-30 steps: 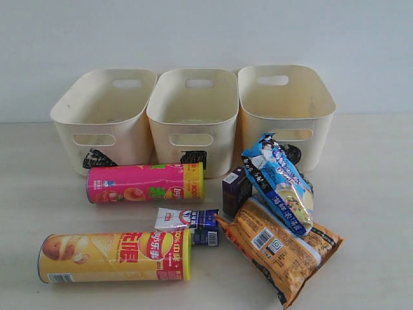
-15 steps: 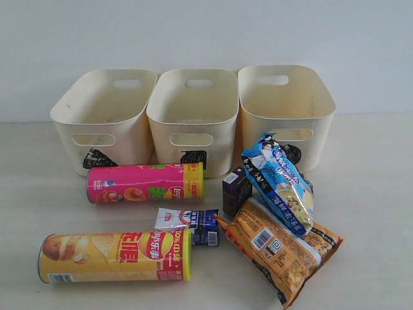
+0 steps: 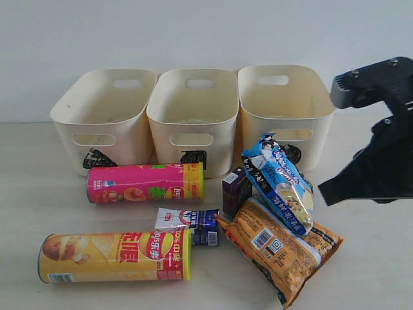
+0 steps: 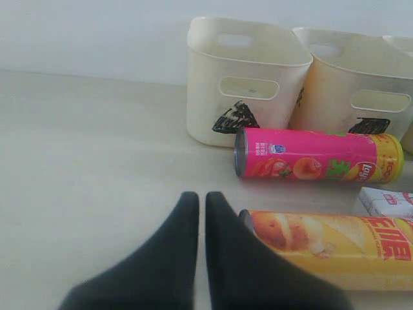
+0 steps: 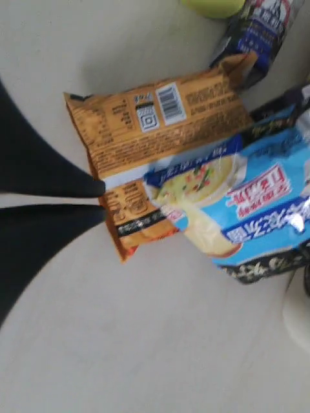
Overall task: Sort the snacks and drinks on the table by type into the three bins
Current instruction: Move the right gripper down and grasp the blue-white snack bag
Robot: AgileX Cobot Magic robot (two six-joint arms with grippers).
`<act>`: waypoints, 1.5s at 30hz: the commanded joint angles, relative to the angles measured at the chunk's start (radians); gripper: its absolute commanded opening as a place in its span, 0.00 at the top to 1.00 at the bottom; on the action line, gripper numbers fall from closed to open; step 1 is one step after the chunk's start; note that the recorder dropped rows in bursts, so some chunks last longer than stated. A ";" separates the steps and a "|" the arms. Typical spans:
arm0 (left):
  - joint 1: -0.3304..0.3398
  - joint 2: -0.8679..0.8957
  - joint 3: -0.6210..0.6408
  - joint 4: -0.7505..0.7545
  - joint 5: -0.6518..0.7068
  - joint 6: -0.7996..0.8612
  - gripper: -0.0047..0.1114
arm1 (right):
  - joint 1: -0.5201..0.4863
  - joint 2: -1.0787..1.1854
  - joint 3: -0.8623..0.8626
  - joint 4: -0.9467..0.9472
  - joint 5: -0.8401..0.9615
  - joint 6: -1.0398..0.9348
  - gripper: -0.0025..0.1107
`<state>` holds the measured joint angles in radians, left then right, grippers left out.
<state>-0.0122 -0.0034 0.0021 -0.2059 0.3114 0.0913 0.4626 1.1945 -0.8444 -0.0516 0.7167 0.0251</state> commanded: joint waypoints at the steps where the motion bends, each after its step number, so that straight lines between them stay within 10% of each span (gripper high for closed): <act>1: 0.002 0.003 -0.002 -0.008 -0.001 -0.009 0.92 | 0.086 0.051 -0.005 0.005 -0.102 0.012 0.76; 7: 0.002 0.003 -0.002 -0.008 -0.001 -0.009 0.92 | 0.108 0.109 -0.005 0.005 -0.198 0.059 0.15; 21: 0.002 0.003 -0.002 -0.008 -0.001 -0.009 0.92 | 0.127 0.225 -0.005 -0.182 -0.281 0.257 0.15; 31: 0.002 0.003 -0.002 -0.008 -0.001 -0.009 0.92 | 0.258 0.347 -0.005 -0.976 -0.179 1.023 0.15; 45: 0.002 0.003 -0.002 -0.008 -0.001 -0.009 0.92 | 0.265 0.540 -0.005 -1.471 -0.184 1.474 0.15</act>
<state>-0.0122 -0.0034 0.0021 -0.2059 0.3114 0.0913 0.7295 1.7053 -0.8451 -1.4316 0.5101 1.4298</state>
